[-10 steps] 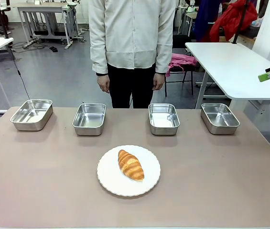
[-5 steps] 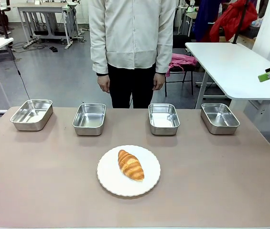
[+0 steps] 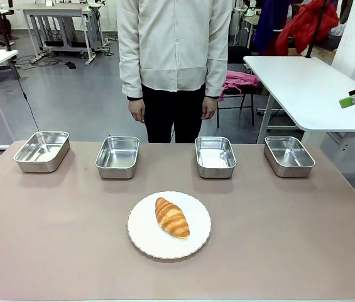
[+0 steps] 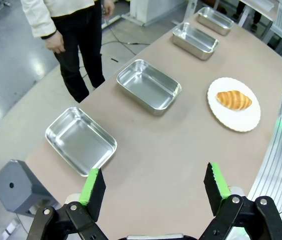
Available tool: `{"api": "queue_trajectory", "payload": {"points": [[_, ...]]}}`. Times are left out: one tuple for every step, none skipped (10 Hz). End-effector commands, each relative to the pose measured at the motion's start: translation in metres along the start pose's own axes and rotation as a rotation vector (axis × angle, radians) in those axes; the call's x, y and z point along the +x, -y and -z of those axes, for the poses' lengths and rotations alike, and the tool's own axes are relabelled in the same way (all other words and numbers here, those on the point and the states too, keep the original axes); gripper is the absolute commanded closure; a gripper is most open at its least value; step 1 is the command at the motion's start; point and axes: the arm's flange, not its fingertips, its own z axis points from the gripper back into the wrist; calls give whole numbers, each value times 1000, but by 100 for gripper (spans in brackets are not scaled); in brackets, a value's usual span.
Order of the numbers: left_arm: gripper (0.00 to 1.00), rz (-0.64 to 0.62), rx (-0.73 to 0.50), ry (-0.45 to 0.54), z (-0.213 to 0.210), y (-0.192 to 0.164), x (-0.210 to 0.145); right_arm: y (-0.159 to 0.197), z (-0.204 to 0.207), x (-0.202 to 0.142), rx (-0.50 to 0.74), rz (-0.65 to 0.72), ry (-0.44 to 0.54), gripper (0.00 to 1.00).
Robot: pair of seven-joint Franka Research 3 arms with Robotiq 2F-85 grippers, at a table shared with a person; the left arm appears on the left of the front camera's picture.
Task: Place the bread in the container.
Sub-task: Place the Butter Roll into the Airtight Container indicated by the human.
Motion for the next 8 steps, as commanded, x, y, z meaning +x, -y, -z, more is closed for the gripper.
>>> {"api": "queue_trajectory", "payload": {"points": [[0,13,-5,10,-2,2,1,0,1,1,6,-2,17,0],[0,13,-5,10,-2,2,1,0,1,1,6,-2,17,0],[0,13,-5,10,-2,2,1,0,1,1,6,-2,17,0],[0,13,-5,10,-2,2,1,0,1,1,6,-2,17,0],[0,13,-5,10,-2,2,1,0,1,1,6,-2,17,0],[0,13,-5,10,-2,2,1,0,1,1,6,-2,17,0],[0,13,-5,10,-2,2,1,0,1,1,6,-2,17,0],[0,13,-5,10,-2,2,1,0,1,1,6,-2,17,0]]}}
